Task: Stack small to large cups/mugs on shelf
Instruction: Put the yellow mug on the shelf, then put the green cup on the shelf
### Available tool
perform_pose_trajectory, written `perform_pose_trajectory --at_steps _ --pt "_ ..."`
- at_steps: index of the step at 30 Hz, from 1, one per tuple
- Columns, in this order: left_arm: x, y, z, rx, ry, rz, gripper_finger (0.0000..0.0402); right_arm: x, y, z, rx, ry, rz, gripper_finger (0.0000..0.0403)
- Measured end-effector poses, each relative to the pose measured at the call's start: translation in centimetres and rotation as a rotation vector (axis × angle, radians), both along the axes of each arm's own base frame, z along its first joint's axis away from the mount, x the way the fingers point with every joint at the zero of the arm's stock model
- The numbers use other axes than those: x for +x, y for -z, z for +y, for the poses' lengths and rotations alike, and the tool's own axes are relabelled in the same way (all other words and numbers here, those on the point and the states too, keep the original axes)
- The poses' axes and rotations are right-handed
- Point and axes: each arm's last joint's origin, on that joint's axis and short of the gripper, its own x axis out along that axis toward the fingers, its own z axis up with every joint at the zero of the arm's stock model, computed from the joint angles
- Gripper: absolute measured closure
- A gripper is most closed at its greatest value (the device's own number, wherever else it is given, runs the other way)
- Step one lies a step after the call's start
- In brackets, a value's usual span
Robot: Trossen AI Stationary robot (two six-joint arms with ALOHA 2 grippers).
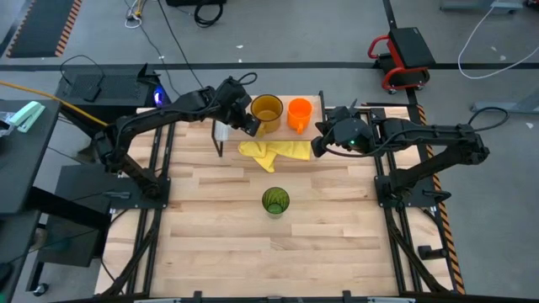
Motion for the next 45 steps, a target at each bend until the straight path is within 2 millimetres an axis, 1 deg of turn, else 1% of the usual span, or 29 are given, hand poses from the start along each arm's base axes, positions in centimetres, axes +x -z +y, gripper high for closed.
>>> perform_pose_trajectory --at_steps 5,8,11,14,18,22,27,32,38,45 --pt "0.4 -0.1 -0.5 0.002 0.015 -0.017 0.0383 0.0 0.0 0.0 0.0 0.0 -0.007 0.04" --pt "0.6 -0.2 -0.8 0.005 0.027 -0.024 0.0392 0.4 -0.6 -0.3 -0.031 -0.014 -0.049 0.0399" --pt "0.8 -0.2 -1.0 0.009 0.035 -0.033 0.0394 1.0 -1.6 -1.5 -0.072 -0.053 -0.116 0.04" --pt "0.8 -0.2 -1.1 0.009 0.037 -0.035 0.0388 1.1 -2.5 -3.3 -0.034 -0.086 -0.157 0.04" --pt "0.9 -0.3 -1.3 0.0 0.031 -0.039 0.0373 1.3 -2.9 -5.5 0.024 -0.106 -0.126 0.0399" --pt "1.1 -0.5 -1.2 0.004 0.025 -0.065 0.0377 2.3 -3.3 -6.6 0.024 -0.141 -0.092 0.04" --pt "1.2 -0.6 -1.1 0.009 0.021 -0.087 0.0392 3.9 -2.2 -7.0 0.04 -0.169 -0.029 0.0398" --pt "1.2 -0.6 -1.1 0.008 0.02 -0.085 0.0388 4.3 -1.3 -7.1 0.052 -0.176 0.032 0.04" --pt "1.0 -0.8 -1.2 0.01 0.02 -0.088 0.0371 3.2 -2.4 -6.8 0.033 -0.18 -0.005 0.0392" --pt "0.7 -1.1 -1.5 0.0 0.031 -0.082 0.0383 2.0 -3.3 -6.3 0.03 -0.181 -0.033 0.0388"
